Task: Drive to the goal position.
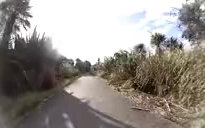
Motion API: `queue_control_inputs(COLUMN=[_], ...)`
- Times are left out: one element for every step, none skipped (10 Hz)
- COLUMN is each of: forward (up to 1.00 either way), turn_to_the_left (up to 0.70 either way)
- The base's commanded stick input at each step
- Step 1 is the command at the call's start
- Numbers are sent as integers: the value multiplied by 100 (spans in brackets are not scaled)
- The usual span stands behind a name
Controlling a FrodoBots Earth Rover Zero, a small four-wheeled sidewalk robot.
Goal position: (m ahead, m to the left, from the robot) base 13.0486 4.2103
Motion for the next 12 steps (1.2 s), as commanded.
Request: queue_control_inputs(forward=[50, 50, 50, 50, 50, 50, 50, 50, 50, 50, 50, 50], turn_to_the_left=[3, 3, 3, 3, 3, 3, 3, 3, 3, 3, 3, 3])
